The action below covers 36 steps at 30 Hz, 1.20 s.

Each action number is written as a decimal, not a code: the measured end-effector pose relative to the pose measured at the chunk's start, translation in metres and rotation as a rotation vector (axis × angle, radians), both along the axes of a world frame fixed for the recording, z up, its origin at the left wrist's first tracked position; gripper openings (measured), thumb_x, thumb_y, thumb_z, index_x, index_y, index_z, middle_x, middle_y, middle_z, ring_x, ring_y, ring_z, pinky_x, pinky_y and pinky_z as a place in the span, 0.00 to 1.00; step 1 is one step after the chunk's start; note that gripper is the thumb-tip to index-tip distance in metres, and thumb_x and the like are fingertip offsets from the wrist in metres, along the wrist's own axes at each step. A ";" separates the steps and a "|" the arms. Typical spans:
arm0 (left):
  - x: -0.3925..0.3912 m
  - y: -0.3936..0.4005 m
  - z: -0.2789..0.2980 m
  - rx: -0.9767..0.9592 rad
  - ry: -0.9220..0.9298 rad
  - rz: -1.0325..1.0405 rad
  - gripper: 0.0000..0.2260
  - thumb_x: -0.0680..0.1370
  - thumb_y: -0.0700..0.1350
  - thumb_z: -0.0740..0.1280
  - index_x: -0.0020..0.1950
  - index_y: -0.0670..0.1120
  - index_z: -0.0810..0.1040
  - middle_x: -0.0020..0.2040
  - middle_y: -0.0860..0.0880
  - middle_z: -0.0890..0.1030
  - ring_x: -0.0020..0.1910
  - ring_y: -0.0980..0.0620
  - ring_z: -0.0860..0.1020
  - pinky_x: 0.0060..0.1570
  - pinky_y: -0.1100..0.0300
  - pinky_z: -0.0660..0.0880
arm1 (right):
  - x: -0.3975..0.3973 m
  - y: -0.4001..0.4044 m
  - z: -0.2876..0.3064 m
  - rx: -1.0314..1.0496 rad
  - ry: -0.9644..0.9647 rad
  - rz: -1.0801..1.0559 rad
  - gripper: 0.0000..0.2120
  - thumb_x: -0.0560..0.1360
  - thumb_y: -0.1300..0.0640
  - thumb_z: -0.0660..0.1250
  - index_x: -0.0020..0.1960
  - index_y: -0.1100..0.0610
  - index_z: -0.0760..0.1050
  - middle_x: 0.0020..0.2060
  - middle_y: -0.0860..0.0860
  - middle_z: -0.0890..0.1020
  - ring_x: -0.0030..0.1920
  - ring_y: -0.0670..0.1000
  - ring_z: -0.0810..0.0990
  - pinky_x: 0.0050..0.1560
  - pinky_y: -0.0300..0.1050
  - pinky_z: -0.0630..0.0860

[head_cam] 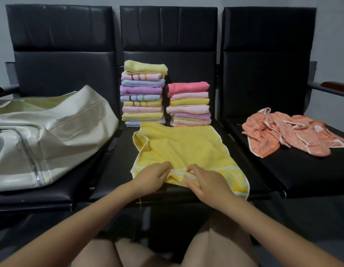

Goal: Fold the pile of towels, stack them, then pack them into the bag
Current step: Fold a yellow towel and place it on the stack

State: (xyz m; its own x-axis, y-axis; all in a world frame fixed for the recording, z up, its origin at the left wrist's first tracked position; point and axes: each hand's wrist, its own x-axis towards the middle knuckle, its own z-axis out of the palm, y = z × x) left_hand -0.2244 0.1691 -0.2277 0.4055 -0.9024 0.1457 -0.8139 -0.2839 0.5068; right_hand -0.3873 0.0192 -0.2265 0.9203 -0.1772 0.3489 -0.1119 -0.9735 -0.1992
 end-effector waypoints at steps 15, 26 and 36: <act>0.003 0.003 -0.010 -0.184 -0.227 -0.059 0.23 0.77 0.62 0.52 0.72 0.64 0.66 0.42 0.63 0.68 0.39 0.63 0.71 0.38 0.70 0.68 | 0.003 -0.023 0.016 0.233 0.040 -0.167 0.09 0.79 0.48 0.62 0.51 0.51 0.76 0.40 0.48 0.81 0.42 0.51 0.78 0.43 0.50 0.75; -0.005 0.006 0.007 -0.304 0.383 0.045 0.18 0.82 0.48 0.61 0.33 0.44 0.71 0.28 0.56 0.66 0.29 0.60 0.64 0.30 0.66 0.62 | 0.010 0.011 -0.005 -0.089 -0.050 0.025 0.23 0.77 0.43 0.52 0.62 0.54 0.75 0.47 0.51 0.79 0.46 0.57 0.77 0.45 0.52 0.74; -0.004 0.003 0.008 -0.304 0.404 0.084 0.18 0.82 0.51 0.61 0.37 0.42 0.76 0.32 0.51 0.71 0.31 0.57 0.69 0.33 0.64 0.66 | 0.025 0.018 0.018 -0.107 0.115 -0.136 0.07 0.79 0.57 0.55 0.50 0.57 0.71 0.41 0.52 0.77 0.42 0.56 0.76 0.36 0.48 0.67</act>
State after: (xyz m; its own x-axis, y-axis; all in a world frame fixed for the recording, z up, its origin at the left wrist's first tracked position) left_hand -0.2288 0.1717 -0.2201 0.5530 -0.8056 0.2126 -0.5163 -0.1310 0.8463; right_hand -0.3622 0.0369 -0.2082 0.9253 -0.2703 0.2659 -0.2600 -0.9628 -0.0742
